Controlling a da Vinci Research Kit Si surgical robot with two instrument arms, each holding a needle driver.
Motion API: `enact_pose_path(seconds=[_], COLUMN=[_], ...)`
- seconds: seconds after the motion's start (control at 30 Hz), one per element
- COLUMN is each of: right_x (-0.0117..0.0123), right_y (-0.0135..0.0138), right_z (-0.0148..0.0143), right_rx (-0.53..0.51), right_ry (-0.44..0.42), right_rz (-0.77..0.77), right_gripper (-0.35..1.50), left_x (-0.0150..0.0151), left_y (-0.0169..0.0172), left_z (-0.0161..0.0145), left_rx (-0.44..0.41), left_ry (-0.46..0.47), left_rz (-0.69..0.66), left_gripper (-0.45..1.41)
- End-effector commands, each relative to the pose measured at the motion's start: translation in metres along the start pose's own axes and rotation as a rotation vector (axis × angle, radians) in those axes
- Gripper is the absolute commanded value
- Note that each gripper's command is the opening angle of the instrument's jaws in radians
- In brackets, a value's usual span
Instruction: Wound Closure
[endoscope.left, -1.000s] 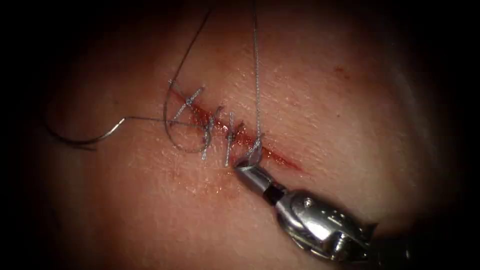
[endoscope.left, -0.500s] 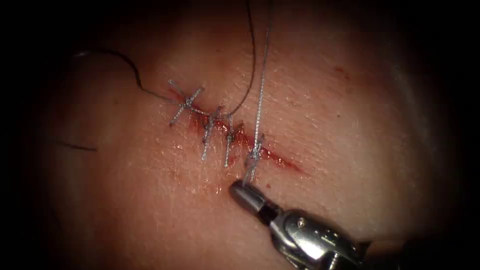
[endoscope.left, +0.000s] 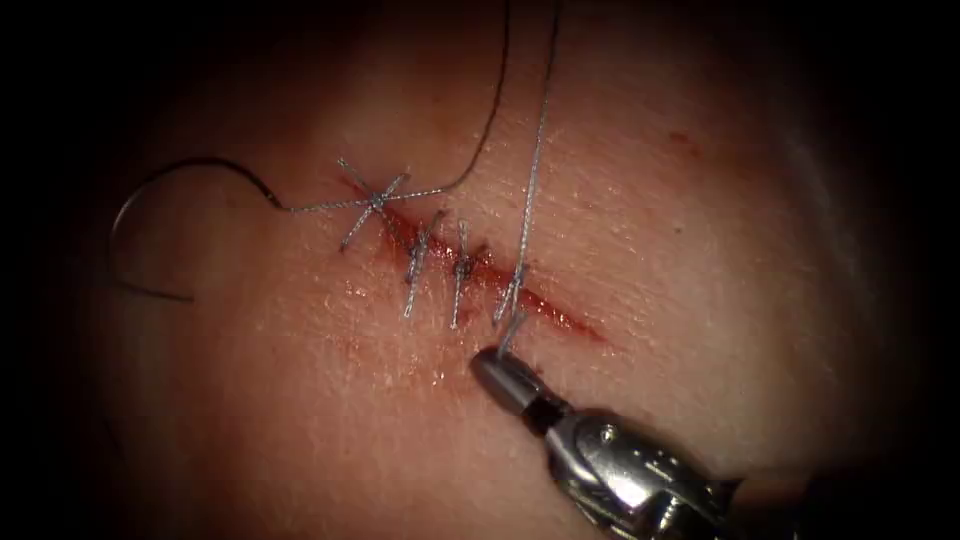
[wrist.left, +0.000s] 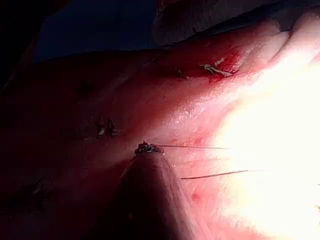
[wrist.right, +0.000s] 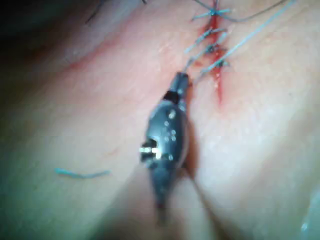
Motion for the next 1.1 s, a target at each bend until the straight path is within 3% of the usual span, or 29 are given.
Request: enact_pose_path(seconds=[0.03,0.3,0.67,0.7,0.73,0.77,0.83,0.97,1.07,1.1], right_x=[-0.0014,-0.0019,-0.0011,-0.0002,0.0003,0.0012,0.0022,0.0051,0.0067,0.0078], right_y=[-0.0009,-0.0030,-0.0030,-0.0027,-0.0027,-0.0026,-0.0027,-0.0030,-0.0035,-0.0036], right_z=[0.0002,0.0008,0.0009,0.0006,0.0002,-0.0004,-0.0015,-0.0051,-0.0071,-0.0082], right_rx=[0.022,0.102,0.113,0.095,0.092,0.098,0.102,0.085,0.104,0.114], right_ry=[-0.010,-0.040,-0.044,-0.038,-0.052,-0.079,-0.099,-0.125,-0.138,-0.142], right_rz=[0.009,0.016,-0.032,-0.126,-0.169,-0.271,-0.389,-0.587,-0.576,-0.551], right_gripper=[-0.35,-0.35,-0.35,-0.20,0.15,0.66,1.03,1.41,1.43,1.30], left_x=[0.0004,0.0004,0.0001,0.0001,0.0002,0.0003,0.0005,0.0013,0.0020,0.0026], left_y=[0.0000,0.0002,0.0014,0.0018,0.0020,0.0024,0.0027,0.0032,0.0035,0.0039], left_z=[0.0010,0.0012,0.0001,-0.0009,-0.0015,-0.0029,-0.0046,-0.0091,-0.0119,-0.0139], left_rx=[0.003,0.000,-0.027,-0.038,-0.044,-0.062,-0.081,-0.126,-0.146,-0.159], left_ry=[0.003,0.010,0.019,0.027,0.032,0.048,0.061,0.090,0.096,0.102], left_rz=[0.002,0.028,0.038,0.039,0.039,0.038,0.037,0.028,0.020,0.013], left_gripper=[-0.45,-0.45,-0.45,-0.45,-0.45,-0.45,-0.45,-0.45,-0.45,-0.45])
